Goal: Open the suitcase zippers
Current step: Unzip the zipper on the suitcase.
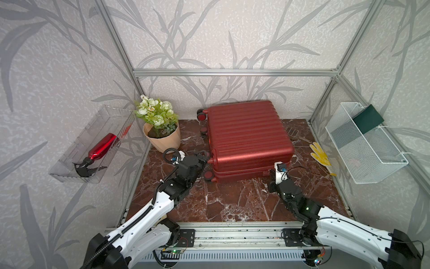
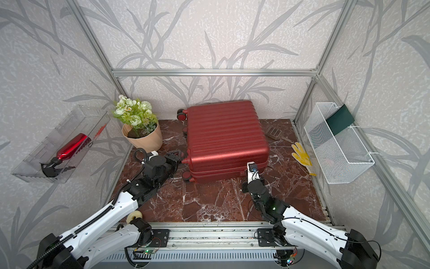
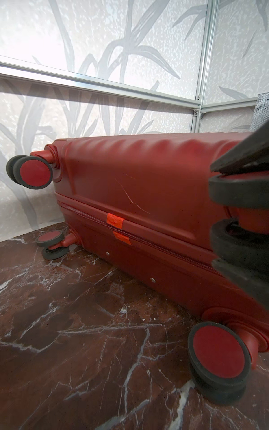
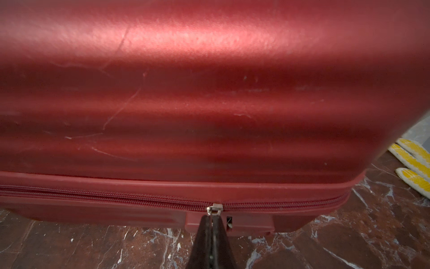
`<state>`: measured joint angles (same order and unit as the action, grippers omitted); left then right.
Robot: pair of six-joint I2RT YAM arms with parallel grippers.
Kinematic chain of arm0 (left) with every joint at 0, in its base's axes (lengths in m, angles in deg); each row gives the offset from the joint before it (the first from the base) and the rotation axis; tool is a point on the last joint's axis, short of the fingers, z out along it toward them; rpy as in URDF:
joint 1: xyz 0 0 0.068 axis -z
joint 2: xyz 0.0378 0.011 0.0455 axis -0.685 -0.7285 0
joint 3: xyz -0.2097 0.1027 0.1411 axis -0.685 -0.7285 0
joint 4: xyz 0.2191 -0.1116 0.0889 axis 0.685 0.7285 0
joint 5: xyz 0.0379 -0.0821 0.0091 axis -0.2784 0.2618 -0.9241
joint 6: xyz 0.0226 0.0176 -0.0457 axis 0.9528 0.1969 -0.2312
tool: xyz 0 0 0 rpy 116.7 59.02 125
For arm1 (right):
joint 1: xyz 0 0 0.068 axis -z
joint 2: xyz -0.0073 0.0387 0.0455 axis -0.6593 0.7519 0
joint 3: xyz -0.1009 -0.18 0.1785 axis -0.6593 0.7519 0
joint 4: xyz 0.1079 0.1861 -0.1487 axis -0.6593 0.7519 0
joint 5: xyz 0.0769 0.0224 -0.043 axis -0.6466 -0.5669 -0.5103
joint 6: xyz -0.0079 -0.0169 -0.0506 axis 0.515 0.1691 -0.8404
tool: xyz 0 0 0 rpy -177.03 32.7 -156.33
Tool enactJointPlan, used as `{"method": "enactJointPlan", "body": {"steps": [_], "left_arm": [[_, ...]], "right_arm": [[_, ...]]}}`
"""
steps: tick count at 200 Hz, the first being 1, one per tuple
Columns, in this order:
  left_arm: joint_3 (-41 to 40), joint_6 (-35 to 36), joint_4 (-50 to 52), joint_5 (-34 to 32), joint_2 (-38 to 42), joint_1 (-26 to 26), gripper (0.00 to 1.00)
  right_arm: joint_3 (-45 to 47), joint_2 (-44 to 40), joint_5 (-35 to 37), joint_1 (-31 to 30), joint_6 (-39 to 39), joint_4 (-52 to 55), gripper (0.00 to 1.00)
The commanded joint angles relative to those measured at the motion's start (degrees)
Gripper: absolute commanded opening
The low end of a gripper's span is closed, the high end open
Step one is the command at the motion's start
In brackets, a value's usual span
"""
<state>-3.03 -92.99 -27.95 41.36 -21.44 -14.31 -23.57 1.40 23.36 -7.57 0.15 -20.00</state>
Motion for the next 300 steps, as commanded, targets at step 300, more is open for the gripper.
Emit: {"method": "enactJointPlan", "body": {"steps": [300], "left_arm": [[44.4,36.1,24.3,14.3,-36.7,-25.7,0.00]], "right_arm": [[2.3,-5.4,-7.3,12.5,8.3,5.9,0.00]]}}
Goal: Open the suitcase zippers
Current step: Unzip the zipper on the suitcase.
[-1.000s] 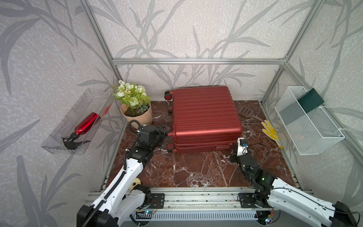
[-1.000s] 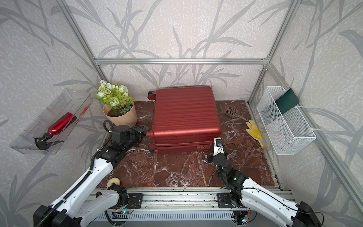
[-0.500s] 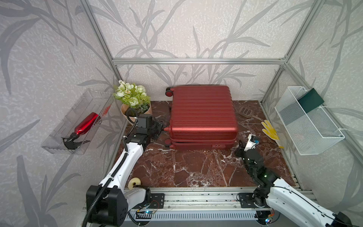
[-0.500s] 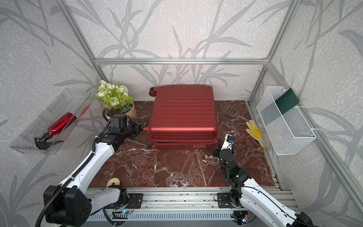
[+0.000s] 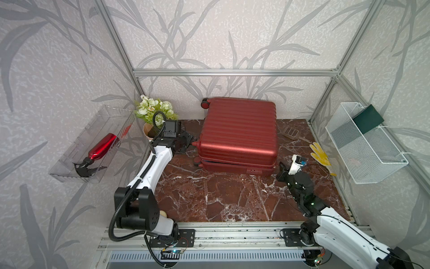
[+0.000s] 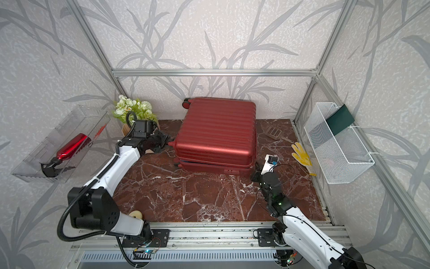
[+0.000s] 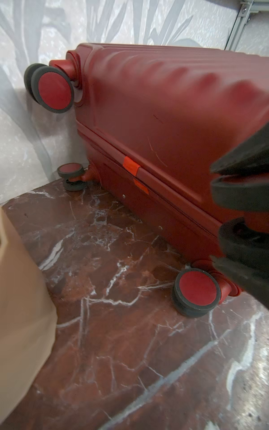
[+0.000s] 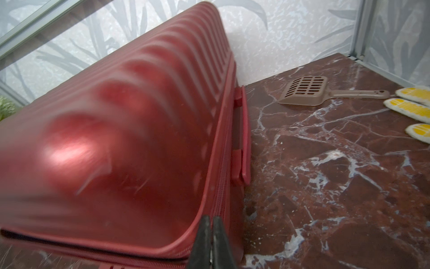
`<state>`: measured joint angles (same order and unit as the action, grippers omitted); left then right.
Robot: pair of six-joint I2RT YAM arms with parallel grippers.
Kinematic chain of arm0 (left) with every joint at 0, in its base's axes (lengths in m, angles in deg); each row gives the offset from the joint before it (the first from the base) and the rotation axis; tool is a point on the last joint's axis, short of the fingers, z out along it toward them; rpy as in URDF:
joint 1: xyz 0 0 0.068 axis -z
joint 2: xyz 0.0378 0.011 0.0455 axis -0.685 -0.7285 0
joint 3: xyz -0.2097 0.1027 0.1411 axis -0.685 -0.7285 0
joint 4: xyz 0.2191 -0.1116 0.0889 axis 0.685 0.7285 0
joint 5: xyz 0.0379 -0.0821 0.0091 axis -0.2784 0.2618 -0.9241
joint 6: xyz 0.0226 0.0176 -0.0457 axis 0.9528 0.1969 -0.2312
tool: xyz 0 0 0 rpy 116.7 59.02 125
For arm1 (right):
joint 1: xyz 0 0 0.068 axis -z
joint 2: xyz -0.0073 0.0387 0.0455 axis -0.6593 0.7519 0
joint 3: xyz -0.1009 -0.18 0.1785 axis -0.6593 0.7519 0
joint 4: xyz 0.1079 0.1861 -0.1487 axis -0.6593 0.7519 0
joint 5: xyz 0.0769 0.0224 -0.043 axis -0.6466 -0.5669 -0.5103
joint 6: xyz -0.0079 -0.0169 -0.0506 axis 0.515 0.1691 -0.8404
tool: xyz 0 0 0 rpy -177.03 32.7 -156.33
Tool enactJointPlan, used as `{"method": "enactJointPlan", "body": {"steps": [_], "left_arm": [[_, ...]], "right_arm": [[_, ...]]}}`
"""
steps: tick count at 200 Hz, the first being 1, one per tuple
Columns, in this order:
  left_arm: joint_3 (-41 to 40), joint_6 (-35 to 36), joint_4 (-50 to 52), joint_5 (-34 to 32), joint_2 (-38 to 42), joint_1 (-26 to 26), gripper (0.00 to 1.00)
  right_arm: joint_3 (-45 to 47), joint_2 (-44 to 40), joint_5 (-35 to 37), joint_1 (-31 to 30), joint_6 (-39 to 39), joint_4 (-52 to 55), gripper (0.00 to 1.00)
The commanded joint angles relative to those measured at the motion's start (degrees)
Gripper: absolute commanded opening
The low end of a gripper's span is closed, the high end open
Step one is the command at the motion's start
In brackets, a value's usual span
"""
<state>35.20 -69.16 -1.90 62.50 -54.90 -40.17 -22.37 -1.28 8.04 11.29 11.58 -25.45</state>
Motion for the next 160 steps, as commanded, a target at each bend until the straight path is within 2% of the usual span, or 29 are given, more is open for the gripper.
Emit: {"method": "enactJointPlan", "body": {"steps": [1,11,24,33,43,61,88,111,128,141,160], "left_arm": [[6.4,12.5,-1.7,-6.9,-3.3,0.3,0.00],[10.0,14.1,-0.3,-7.5,-5.3,0.8,0.08],[13.0,15.5,1.9,-8.5,-6.4,1.3,0.30],[14.0,16.4,3.6,-9.6,-5.7,1.7,0.41],[14.0,18.0,5.3,-12.4,-3.9,2.6,0.51],[13.6,21.4,9.0,-19.4,0.8,5.0,0.60],[9.9,21.1,13.1,-25.1,9.3,8.5,0.65],[5.0,18.1,15.8,-23.8,15.8,10.0,0.67],[0.0,14.2,16.1,-18.2,20.5,10.9,0.67],[-5.9,8.3,13.1,-13.3,23.5,14.4,0.67],[-12.8,-0.7,8.3,-12.4,25.0,23.2,0.67]], "right_arm": [[1.1,-2.9,8.2,-7.0,-2.9,11.6,0.00],[1.3,-3.2,9.8,-12.0,-2.0,12.8,0.00],[1.3,-2.3,13.0,-18.7,-0.3,13.8,0.00],[0.8,-1.5,15.7,-22.3,0.8,14.7,0.00],[0.7,-0.6,17.0,-24.4,1.1,14.4,0.00],[0.7,0.6,17.3,-25.0,2.0,13.6,0.00],[0.4,3.6,15.2,-25.1,0.6,10.3,0.00],[0.3,5.2,14.2,-25.1,0.6,8.7,0.00],[0.4,5.2,13.6,-25.2,0.7,7.9,0.00],[0.2,5.7,12.3,-25.2,0.6,7.1,0.00],[-0.3,6.7,11.1,-25.7,0.9,6.0,0.00]]}}
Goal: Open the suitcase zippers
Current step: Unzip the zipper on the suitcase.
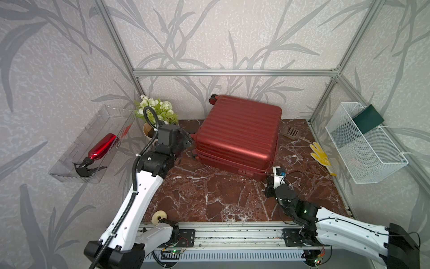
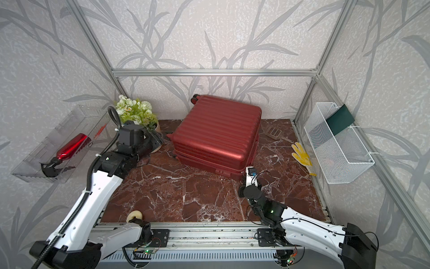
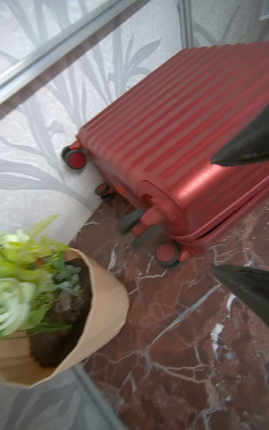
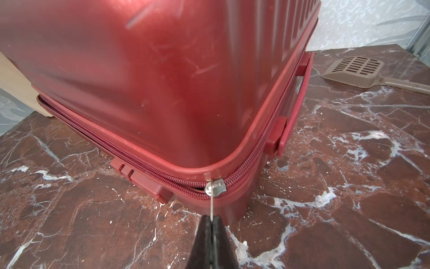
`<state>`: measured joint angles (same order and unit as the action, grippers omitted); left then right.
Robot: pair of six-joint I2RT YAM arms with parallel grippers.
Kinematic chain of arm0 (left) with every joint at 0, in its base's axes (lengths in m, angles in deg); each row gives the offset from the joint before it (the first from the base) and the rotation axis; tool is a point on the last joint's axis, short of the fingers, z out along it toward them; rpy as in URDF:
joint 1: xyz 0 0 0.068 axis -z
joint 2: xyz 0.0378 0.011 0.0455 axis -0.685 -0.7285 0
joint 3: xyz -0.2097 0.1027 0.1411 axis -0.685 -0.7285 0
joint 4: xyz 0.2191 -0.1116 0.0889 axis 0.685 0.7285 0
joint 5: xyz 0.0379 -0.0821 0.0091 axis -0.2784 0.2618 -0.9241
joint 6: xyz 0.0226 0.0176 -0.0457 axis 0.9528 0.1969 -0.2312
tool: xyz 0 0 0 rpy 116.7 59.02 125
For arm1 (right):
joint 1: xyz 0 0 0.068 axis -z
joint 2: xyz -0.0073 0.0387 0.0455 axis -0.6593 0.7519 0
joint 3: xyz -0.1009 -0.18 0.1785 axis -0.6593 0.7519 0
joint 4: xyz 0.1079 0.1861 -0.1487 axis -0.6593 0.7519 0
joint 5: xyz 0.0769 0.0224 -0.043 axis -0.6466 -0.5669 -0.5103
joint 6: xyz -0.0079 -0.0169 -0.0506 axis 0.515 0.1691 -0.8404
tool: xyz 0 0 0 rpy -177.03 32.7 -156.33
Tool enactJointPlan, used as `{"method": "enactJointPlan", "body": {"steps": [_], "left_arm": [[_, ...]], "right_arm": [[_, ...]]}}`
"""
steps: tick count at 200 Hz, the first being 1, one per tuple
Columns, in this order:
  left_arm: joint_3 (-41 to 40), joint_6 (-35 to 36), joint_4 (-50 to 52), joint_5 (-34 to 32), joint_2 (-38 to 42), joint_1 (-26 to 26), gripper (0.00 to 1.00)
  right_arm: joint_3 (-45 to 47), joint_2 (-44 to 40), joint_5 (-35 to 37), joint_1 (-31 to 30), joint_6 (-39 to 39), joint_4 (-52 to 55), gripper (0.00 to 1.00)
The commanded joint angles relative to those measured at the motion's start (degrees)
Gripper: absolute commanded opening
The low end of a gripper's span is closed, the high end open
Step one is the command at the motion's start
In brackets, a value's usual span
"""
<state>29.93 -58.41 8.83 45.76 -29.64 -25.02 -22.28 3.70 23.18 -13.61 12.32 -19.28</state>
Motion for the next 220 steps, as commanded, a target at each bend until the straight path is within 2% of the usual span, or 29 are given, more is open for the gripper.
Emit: {"method": "enactJointPlan", "body": {"steps": [1,28,34,78,122,168,220], "left_arm": [[-8.2,-11.9,-2.4,4.4,-0.3,8.6,0.67],[-14.4,-22.3,-10.4,1.2,-2.6,19.0,0.67],[-14.9,-23.4,-11.6,0.4,-3.7,20.7,0.67],[-16.7,-31.5,-18.2,-1.6,-11.6,26.2,0.65],[-16.2,-33.1,-18.8,-2.6,-15.7,26.4,0.58],[-19.8,-35.7,-20.5,-3.1,-17.7,25.9,0.45],[-21.2,-34.4,-24.8,-3.6,-22.1,24.4,0.44]], "right_arm": [[-0.4,1.8,-4.0,-0.8,0.2,-0.4,0.00],[-2.2,4.2,-4.0,-3.4,-0.5,-2.7,0.00],[-2.7,4.8,-3.7,-6.0,-1.1,-3.3,0.00],[-5.6,8.2,1.2,-16.0,-4.8,-6.7,0.00],[-5.1,7.1,3.6,-18.6,-4.7,-6.2,0.00],[-4.0,6.5,4.1,-18.5,-4.7,-6.6,0.00],[-4.3,6.9,3.1,-18.5,-5.9,-7.3,0.00]]}}
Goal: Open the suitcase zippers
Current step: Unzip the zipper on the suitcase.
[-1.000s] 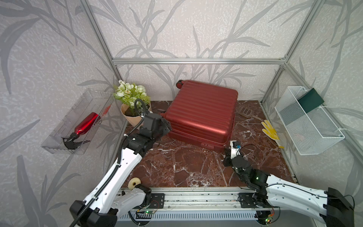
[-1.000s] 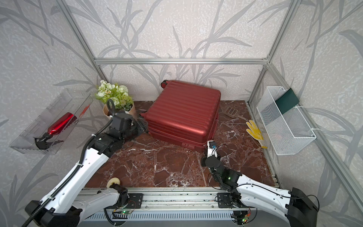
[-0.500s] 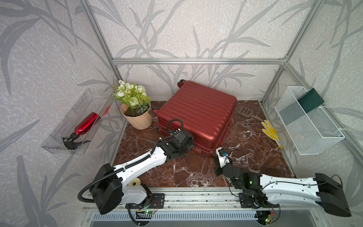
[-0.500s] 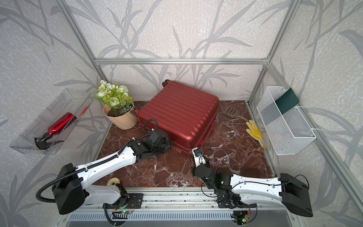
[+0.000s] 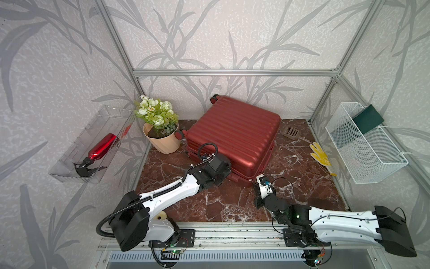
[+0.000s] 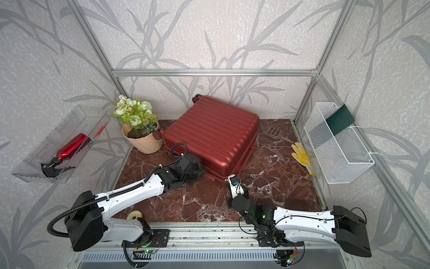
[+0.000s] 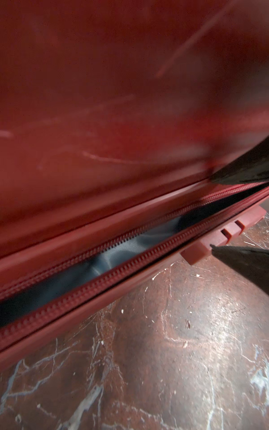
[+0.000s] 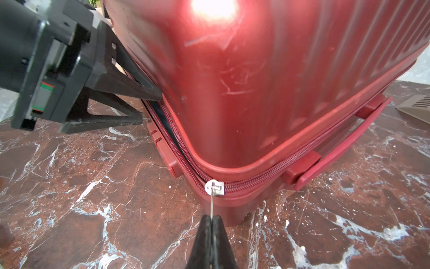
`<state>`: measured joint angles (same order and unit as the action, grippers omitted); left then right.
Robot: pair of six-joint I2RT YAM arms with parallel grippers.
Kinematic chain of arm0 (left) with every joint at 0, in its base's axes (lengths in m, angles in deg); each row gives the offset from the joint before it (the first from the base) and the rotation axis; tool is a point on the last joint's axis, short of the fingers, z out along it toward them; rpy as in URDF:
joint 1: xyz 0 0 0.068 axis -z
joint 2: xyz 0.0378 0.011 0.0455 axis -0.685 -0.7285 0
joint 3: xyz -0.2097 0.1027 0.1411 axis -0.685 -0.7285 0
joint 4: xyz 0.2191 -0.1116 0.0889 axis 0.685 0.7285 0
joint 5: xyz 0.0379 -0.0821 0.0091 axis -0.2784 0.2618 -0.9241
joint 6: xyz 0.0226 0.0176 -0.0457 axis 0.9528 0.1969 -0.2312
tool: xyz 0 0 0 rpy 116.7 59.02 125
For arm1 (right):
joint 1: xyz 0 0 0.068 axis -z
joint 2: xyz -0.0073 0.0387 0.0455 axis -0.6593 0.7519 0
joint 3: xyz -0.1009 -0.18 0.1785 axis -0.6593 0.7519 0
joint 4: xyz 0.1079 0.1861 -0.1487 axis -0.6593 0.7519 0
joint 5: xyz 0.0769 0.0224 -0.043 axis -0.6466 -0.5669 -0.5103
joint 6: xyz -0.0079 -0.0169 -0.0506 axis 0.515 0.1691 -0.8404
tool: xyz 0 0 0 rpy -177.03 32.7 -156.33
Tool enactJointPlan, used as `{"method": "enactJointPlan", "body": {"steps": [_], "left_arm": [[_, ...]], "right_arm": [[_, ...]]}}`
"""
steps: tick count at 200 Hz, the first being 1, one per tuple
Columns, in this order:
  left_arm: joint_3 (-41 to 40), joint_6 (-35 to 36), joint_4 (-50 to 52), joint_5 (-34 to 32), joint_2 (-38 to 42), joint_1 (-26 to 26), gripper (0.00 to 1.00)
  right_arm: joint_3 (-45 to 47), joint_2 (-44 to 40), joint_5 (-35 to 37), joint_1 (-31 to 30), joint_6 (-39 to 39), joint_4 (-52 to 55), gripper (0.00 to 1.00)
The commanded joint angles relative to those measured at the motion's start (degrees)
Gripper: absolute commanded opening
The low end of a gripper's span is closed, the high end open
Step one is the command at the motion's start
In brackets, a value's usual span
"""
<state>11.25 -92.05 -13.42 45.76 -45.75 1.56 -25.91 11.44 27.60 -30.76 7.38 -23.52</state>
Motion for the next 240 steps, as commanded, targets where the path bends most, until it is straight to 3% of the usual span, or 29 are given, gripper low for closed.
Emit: {"method": "enactJointPlan", "body": {"steps": [1,11,39,63,120,140,153,163,182,211,240], "left_arm": [[-2.6,-0.7,-2.6,-3.6,-6.0,-2.3,0.44],[-2.6,-0.9,-1.6,-3.1,-6.4,-2.8,0.43],[-6.0,-1.0,-3.0,-3.5,-3.3,-3.0,0.25],[-9.2,-1.4,-3.6,-6.5,0.4,-3.3,0.18],[-13.1,-1.3,-7.3,-8.0,1.7,-4.5,0.22],[-10.7,0.8,-7.8,-5.6,-2.0,-5.8,0.35],[-8.1,1.7,-6.4,-3.6,-4.4,-6.9,0.38],[-6.8,2.5,-5.9,-2.4,-5.4,-7.7,0.29],[-5.8,4.2,-4.7,-2.4,-4.8,-8.9,0.00],[-5.6,8.2,-0.9,-4.1,-1.2,-11.3,0.00],[-3.7,15.5,3.3,-1.4,0.5,-14.4,0.00]], "right_arm": [[-0.6,-0.9,-1.3,-1.3,-1.0,-3.1,0.00],[0.0,-1.4,-0.4,-1.3,-1.2,-3.9,0.00],[1.3,-3.3,1.4,-1.3,-1.3,-4.1,0.00],[1.6,-3.0,1.5,-1.2,-1.1,-4.5,0.00],[0.5,0.0,0.0,-1.3,-1.3,-6.2,0.00],[-0.3,1.1,-0.8,-1.3,-1.9,-6.2,0.00],[-0.6,1.6,-0.9,-1.3,-2.1,-6.5,0.00],[-0.8,2.0,-1.1,-1.3,-2.9,-7.0,0.00],[-1.3,1.6,1.3,-0.7,-4.6,-5.3,0.00],[-1.2,-3.6,0.5,5.4,-3.8,3.2,0.00],[-0.8,-5.2,-1.3,12.6,-5.2,8.2,0.00]]}}
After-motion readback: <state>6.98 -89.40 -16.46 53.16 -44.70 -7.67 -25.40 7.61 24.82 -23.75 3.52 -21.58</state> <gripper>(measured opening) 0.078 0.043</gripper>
